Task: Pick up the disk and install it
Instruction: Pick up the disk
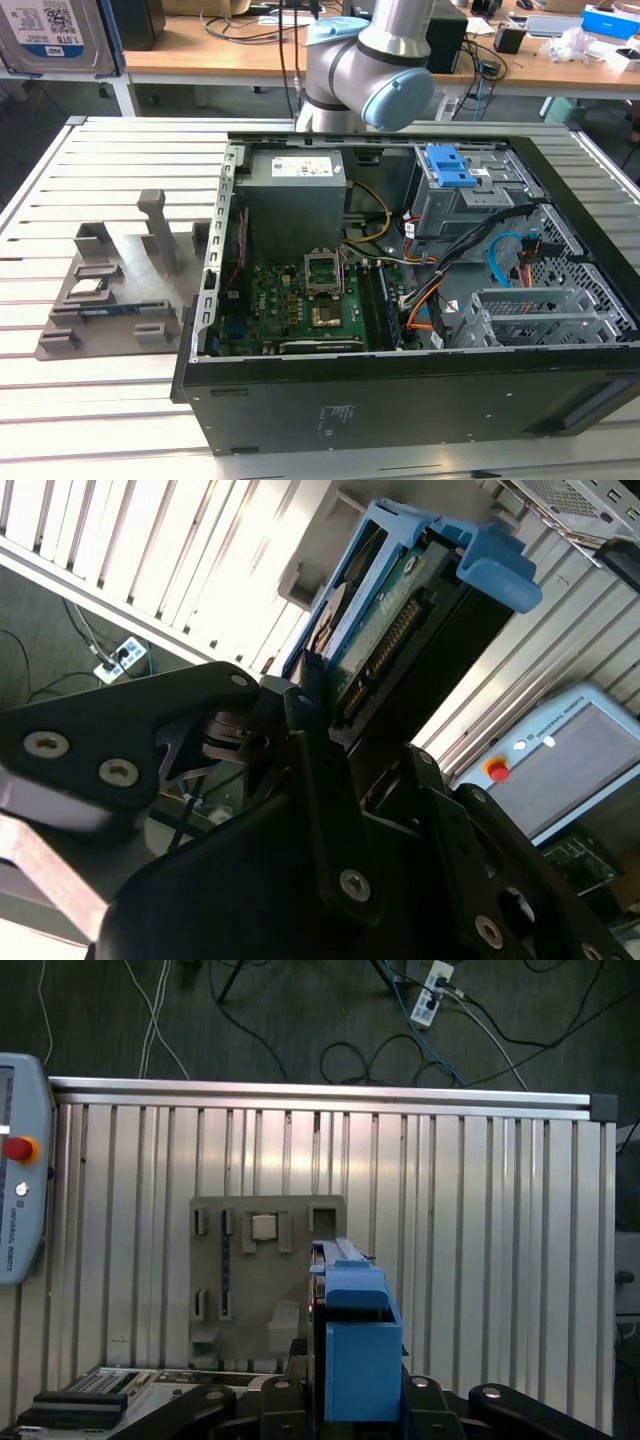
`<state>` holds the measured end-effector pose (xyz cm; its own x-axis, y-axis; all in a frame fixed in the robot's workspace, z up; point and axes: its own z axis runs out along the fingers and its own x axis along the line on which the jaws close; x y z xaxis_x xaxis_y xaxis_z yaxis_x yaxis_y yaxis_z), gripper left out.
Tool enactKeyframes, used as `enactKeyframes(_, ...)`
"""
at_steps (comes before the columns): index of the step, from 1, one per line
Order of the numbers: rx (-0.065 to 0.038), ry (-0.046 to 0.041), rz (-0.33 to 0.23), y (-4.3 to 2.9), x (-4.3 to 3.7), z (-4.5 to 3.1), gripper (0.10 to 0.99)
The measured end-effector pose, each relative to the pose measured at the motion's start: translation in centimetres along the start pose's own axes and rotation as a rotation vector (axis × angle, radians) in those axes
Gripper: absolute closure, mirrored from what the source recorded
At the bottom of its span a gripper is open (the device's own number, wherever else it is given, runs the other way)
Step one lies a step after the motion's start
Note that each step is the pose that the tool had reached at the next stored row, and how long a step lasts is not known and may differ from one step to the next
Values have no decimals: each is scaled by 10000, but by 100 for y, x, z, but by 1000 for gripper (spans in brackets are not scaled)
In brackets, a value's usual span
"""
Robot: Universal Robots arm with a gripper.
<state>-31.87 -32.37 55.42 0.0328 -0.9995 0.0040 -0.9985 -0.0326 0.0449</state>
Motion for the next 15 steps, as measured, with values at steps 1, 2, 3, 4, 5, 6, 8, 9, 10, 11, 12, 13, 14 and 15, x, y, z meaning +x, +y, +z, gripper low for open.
enactKeyframes(1,-1,0,0,-46,1,-3,725)
enactKeyframes(2,-1,1,1,-73,2,-4,725)
enactKeyframes(3,-1,0,0,-101,3,-5,725)
enactKeyframes(4,0,2,0,-164,4,-7,725)
enactKeyframes(5,0,6,0,-193,5,-8,725)
enactKeyframes(6,0,7,1,-214,5,-8,725)
enactKeyframes(8,-5,7,1,-265,7,-11,725)
enactKeyframes(9,-6,8,1,-290,8,-12,725)
enactKeyframes(10,-7,15,1,-308,8,-12,725)
enactKeyframes(11,-8,19,1,-331,9,-13,725)
enactKeyframes(12,-7,21,-3,-351,9,-13,725)
enactKeyframes(13,-8,23,-7,-377,9,-14,725)
enactKeyframes(14,-7,26,-13,-423,8,-13,725)
enactKeyframes(15,-8,26,-19,-452,5,-13,725)
